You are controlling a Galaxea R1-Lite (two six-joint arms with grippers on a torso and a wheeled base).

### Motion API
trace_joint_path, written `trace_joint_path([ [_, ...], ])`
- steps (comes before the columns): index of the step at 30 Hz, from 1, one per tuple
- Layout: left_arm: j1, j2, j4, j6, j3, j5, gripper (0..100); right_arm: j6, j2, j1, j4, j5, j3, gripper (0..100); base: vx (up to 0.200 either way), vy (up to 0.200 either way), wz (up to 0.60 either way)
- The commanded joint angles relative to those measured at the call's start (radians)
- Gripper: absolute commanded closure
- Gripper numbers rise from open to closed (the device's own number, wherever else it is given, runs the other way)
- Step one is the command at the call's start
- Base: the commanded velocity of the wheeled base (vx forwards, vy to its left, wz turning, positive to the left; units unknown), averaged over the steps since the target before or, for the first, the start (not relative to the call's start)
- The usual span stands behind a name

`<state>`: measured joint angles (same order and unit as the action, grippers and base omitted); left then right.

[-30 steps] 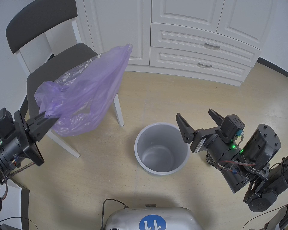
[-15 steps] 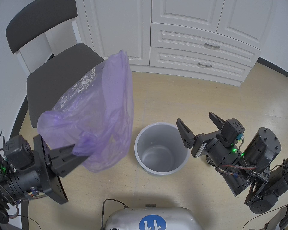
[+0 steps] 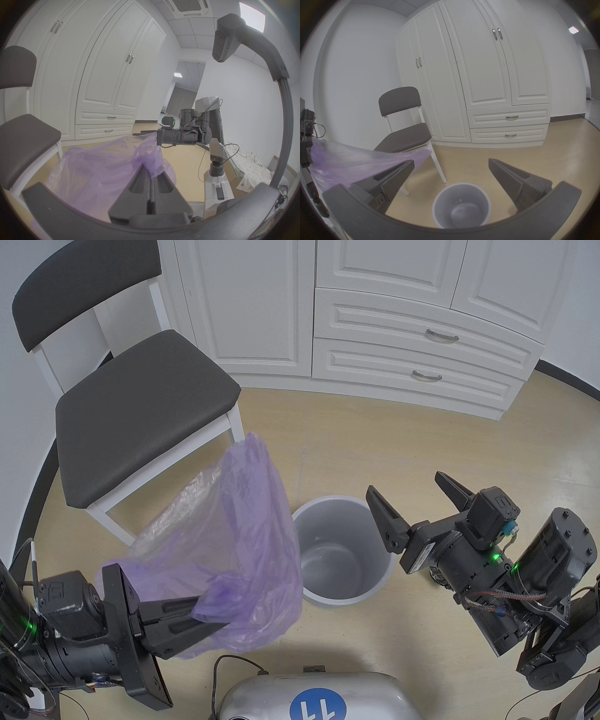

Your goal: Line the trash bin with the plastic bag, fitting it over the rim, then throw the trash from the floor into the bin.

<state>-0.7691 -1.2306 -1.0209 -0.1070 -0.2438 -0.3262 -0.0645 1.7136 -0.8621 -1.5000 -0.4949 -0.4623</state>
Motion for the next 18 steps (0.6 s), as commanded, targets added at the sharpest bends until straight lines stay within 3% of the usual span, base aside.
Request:
trace_joint_path([
  [1,-0.016,0.0,-0.001,0.0,0.005,-0.001,100,0.002,0.004,-0.018,0.0,-0.001,0.004,0,0.0,0.0,0.0],
  [18,-0.018,0.016,-0.002,-0.008,0.011,-0.005,100,0.02,0.083,-0.046,0.0,0.004,0.011,0,0.0,0.0,0.0],
])
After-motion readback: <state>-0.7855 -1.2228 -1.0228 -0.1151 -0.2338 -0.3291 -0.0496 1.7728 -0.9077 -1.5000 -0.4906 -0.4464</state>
